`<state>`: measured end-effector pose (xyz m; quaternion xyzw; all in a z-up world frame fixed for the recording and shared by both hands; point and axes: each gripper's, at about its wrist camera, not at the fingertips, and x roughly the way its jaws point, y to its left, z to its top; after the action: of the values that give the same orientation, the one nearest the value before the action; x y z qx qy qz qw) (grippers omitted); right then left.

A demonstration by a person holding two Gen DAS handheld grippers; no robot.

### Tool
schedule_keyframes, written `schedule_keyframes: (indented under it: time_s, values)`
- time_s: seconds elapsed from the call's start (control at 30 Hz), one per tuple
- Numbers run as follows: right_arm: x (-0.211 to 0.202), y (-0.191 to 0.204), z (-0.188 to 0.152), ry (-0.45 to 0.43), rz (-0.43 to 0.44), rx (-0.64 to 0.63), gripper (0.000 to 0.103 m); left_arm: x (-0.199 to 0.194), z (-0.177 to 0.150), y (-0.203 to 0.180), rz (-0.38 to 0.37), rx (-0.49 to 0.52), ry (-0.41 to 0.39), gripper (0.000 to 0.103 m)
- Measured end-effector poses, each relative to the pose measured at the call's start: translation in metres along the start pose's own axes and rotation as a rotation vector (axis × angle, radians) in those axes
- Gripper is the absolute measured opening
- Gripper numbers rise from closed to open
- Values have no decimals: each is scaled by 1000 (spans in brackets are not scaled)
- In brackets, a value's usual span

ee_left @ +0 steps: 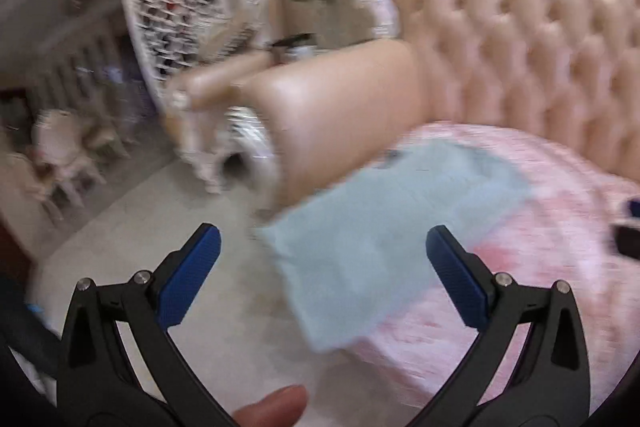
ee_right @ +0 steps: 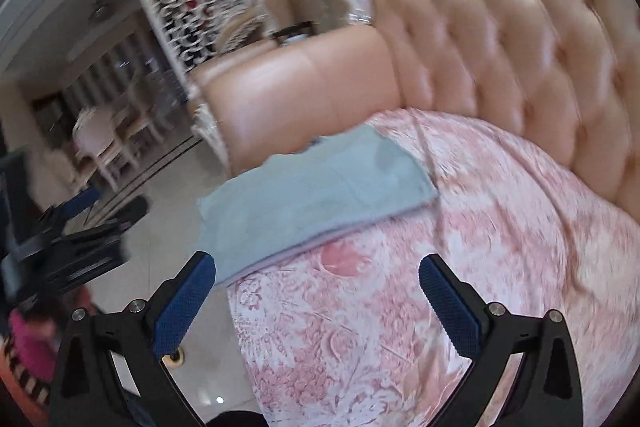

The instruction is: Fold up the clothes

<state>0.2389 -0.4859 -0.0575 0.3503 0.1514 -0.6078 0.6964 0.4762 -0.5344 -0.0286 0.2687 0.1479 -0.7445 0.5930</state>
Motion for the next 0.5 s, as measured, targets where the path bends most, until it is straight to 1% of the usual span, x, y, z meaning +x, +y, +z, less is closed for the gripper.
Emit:
schedule_keyframes:
  time_s: [0.03,0.07,0.13,0.17,0.27,0.37,0.5]
  values:
    - [1,0,-1,-3,-23,-1,103,-3,1,2,-43,-23,9,103]
    - [1,3,-1,-1,-52,-23,103,-6,2,3,-48,-37,9,103]
    - [3,12,-1,0,-113,-76,103,-13,3,5,-30,-59,4,103]
    - [3,22,-1,0,-158,-133,103,-19,4,6,-18,-71,1,103]
    - [7,42,-7,-6,-229,-221,103,-39,8,8,0,-110,-14,103]
    - [10,58,-8,-24,-248,-211,103,-56,6,6,-3,-144,-20,103]
    - [10,79,-9,-40,-247,-211,103,-64,1,-4,13,-123,-6,103]
